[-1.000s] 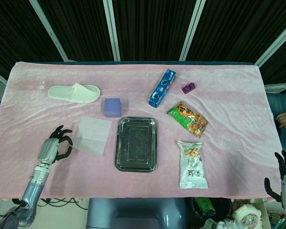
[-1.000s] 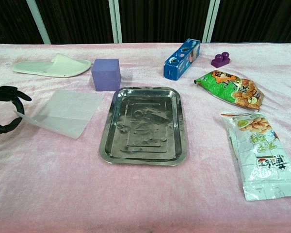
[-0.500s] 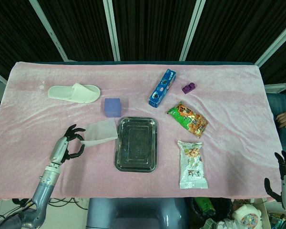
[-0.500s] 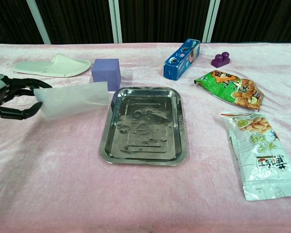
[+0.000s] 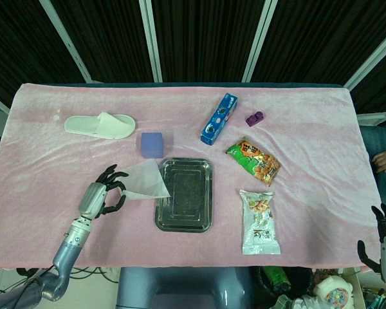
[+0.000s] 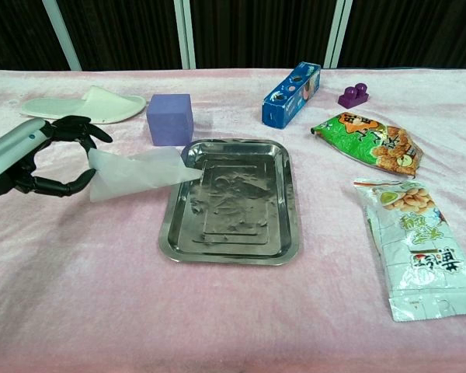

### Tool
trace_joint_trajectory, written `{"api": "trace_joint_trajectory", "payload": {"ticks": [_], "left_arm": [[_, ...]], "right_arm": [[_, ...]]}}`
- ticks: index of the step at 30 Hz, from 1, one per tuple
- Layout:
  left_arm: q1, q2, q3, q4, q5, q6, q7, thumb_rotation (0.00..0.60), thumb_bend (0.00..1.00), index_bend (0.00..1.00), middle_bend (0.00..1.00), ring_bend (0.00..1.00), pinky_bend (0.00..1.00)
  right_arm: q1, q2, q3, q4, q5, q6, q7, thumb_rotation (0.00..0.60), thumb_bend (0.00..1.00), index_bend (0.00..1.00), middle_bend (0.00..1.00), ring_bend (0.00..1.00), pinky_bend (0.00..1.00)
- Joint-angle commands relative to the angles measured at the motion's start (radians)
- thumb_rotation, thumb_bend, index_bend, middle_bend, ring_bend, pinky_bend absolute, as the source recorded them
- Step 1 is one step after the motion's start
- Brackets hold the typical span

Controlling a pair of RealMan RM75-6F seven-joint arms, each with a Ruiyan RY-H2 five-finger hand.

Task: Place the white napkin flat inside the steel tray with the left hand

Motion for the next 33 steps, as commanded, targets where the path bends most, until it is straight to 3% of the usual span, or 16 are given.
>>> {"api": "trace_joint_trajectory", "payload": {"ticks": [1, 15, 23, 29, 33], "left_arm": [[-0.028, -0.074, 0.059, 0.147, 0.104, 0.104, 0.020, 0.600, 0.46, 0.60, 0.26, 0.03, 0.13], [-0.037, -0.142, 0.151, 0.283, 0.209, 0.243, 0.026, 0.600, 0.46, 0.60, 0.26, 0.03, 0.13], [-0.057, -0.143, 0.161, 0.337, 0.220, 0.264, 0.060, 0.600, 0.46, 0.60, 0.26, 0.03, 0.13], [-0.079, -0.131, 0.159, 0.344, 0.200, 0.219, 0.062, 0.600, 0.46, 0.60, 0.25, 0.03, 0.13], [-0.080, -0.116, 0.152, 0.274, 0.161, 0.133, 0.061, 0.600, 0.46, 0.61, 0.25, 0.04, 0.13]], "right_arm": [[0.001, 0.000, 0.000, 0.000, 0.000, -0.001, -0.001, 0.600, 0.39, 0.00, 0.00, 0.08, 0.15], [0.002, 0.003, 0.000, -0.003, 0.006, -0.007, 0.002, 0.600, 0.39, 0.00, 0.00, 0.08, 0.15], [0.002, 0.004, -0.001, -0.007, 0.010, -0.011, 0.001, 0.600, 0.39, 0.00, 0.00, 0.08, 0.15], [0.004, 0.005, 0.000, -0.010, 0.017, -0.015, -0.002, 0.600, 0.39, 0.00, 0.00, 0.08, 0.15], [0.003, 0.004, 0.000, -0.010, 0.016, -0.014, -0.004, 0.600, 0.39, 0.00, 0.00, 0.08, 0.15]]}}
